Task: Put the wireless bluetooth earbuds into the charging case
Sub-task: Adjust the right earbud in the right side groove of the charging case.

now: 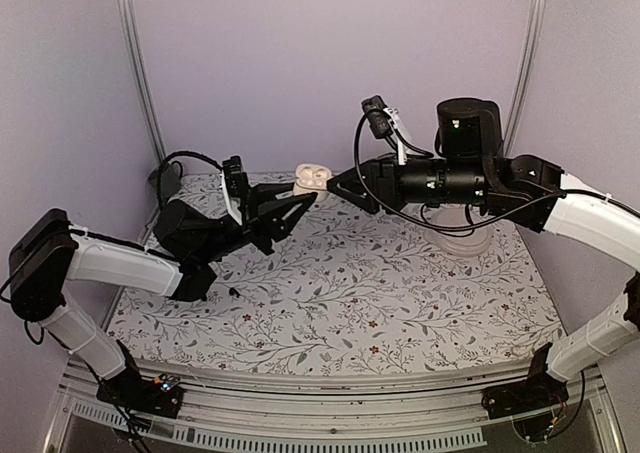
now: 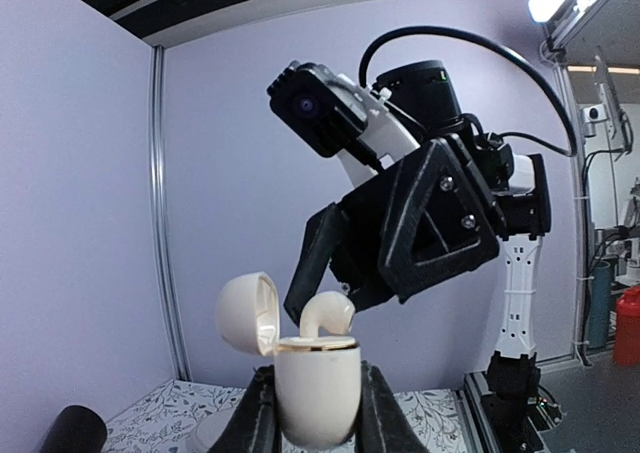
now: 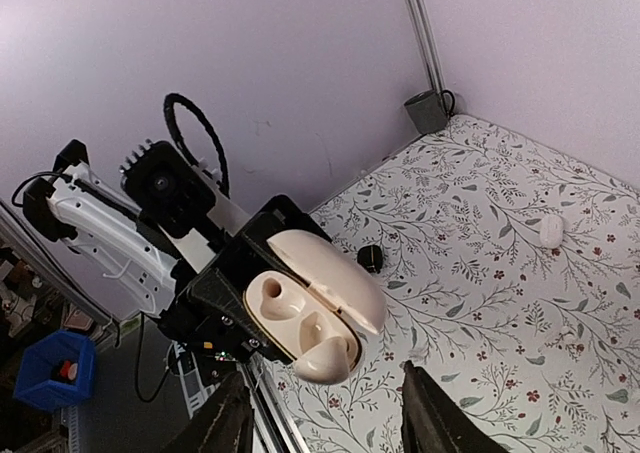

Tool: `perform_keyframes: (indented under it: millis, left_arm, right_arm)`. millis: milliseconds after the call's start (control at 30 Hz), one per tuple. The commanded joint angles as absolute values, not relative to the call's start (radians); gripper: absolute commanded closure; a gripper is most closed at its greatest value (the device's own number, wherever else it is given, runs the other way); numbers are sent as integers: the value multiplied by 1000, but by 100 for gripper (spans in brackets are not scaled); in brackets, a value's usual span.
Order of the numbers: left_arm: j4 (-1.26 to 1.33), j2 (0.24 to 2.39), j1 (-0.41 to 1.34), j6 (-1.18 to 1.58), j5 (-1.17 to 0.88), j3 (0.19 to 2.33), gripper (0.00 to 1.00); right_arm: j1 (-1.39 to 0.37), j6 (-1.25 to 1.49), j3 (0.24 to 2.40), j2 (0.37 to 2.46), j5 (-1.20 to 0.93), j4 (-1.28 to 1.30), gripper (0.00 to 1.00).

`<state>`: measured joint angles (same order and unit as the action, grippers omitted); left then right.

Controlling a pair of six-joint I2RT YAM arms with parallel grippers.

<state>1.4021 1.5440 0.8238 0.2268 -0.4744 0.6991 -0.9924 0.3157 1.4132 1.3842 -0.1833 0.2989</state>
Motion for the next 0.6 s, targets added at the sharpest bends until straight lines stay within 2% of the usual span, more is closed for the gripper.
perform_keyframes:
  millis: [0,100,200,567]
  left_arm:
    - [1442,1540,798,315,-547,725,100]
    - [1445,1540,788,359,-578,729,100]
    - [1450,1544,779,417,-621,742,100]
    - [1524,1583,767,591,-678,779,100]
  right_arm:
    - [-965,233,1389,1308,-255,294,48]
    - [-961,200,1381,1292,-260,297,49]
    - [-961,164,1374,1299,-260,313,53]
    - [-976,95,1319,1293,-273,239,57]
